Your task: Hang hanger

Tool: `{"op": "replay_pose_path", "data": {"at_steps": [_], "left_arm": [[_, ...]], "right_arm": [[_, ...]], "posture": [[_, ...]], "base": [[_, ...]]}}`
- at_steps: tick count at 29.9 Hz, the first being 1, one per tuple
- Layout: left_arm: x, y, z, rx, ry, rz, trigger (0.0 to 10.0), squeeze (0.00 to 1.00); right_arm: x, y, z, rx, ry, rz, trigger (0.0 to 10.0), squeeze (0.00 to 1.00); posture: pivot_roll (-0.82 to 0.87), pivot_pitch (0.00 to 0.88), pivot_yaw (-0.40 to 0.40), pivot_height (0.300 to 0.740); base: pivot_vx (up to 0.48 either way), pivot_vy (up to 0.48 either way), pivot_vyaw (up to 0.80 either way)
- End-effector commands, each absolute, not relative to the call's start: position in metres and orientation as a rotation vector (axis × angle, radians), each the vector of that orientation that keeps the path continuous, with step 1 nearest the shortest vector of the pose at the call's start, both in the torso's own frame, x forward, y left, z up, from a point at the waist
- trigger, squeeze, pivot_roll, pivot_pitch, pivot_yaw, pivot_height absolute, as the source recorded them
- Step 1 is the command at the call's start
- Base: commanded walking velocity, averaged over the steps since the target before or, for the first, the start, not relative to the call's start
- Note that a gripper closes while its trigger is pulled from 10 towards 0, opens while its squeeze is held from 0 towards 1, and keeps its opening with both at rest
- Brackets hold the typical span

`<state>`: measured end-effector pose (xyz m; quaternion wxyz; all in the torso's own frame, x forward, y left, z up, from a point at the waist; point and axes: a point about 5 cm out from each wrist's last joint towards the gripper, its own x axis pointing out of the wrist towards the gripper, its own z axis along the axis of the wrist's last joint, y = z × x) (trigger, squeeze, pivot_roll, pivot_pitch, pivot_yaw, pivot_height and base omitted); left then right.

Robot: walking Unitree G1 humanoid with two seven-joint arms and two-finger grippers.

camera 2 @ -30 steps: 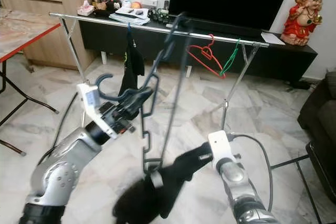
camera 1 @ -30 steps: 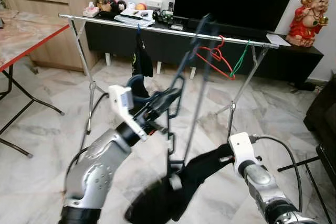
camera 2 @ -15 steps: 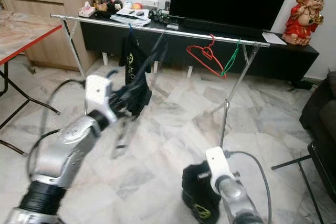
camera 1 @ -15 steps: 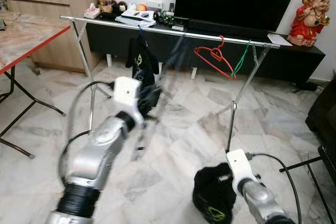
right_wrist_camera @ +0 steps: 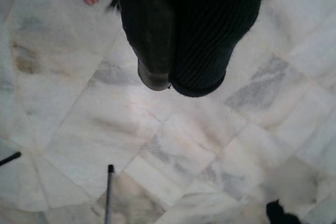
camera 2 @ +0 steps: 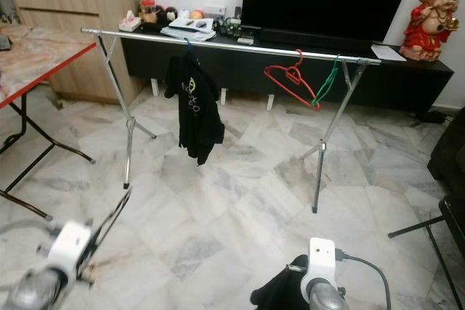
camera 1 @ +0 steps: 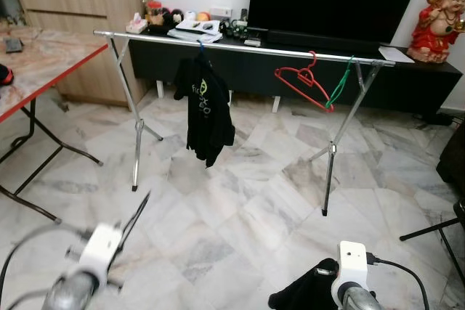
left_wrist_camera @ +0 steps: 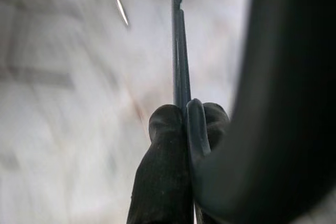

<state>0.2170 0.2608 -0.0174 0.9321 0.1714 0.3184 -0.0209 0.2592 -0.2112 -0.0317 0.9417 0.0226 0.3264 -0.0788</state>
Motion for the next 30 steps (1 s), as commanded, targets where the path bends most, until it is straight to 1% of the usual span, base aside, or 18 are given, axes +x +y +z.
{"op": "replay_pose_path", "data": {"at_steps": [1,2,6,9,10,13,17,25,30], "left_arm": [[0.196,0.261,-0.039,0.303,0.738,-0.008,10.0,0.00],[0.184,0.263,-0.048,0.268,0.786,0.033,10.0,0.00],[0.155,0.263,-0.069,0.182,0.914,0.124,10.0,0.00],[0.147,0.262,-0.075,0.159,0.950,0.141,10.0,0.00],[0.140,0.260,-0.079,0.138,0.972,0.155,10.0,0.00],[0.138,0.259,-0.082,0.139,0.975,0.150,10.0,0.00],[0.142,0.257,-0.082,0.181,0.976,0.105,10.0,0.00],[0.140,0.258,-0.084,0.169,0.998,0.104,10.0,0.00],[0.138,0.254,-0.087,0.174,1.019,0.078,10.0,0.00]], "right_arm": [[0.262,-0.217,-0.027,0.064,0.617,-0.200,0.0,0.00],[0.262,-0.218,-0.026,0.072,0.607,-0.211,0.0,0.00],[0.261,-0.219,-0.026,0.113,0.595,-0.237,0.0,0.00],[0.261,-0.218,-0.027,0.115,0.595,-0.234,0.0,0.00],[0.262,-0.215,-0.026,0.126,0.583,-0.233,10.0,0.00],[0.263,-0.212,-0.025,0.136,0.561,-0.224,10.0,0.00],[0.262,-0.214,-0.025,0.067,0.546,-0.231,10.0,0.00],[0.266,-0.217,-0.018,0.070,0.481,-0.238,10.0,0.00],[0.270,-0.217,-0.013,0.070,0.445,-0.256,10.0,0.00]], "posture": [[0.14,0.000,-0.028,0.740],[0.14,0.000,-0.025,0.740],[0.14,0.000,-0.020,0.740],[0.13,0.000,-0.016,0.740],[0.12,0.000,-0.012,0.740],[0.12,0.000,-0.011,0.740],[0.12,0.000,-0.001,0.740],[0.10,0.000,0.011,0.740],[0.10,0.000,0.018,0.740]], "base": [[0.000,0.000,0.00],[0.000,0.000,0.00],[0.000,0.000,0.00],[0.000,0.000,0.00],[0.000,0.000,0.00],[0.000,0.000,0.00],[0.000,0.000,0.00],[0.000,0.431,0.00],[0.000,0.472,0.00]]}}
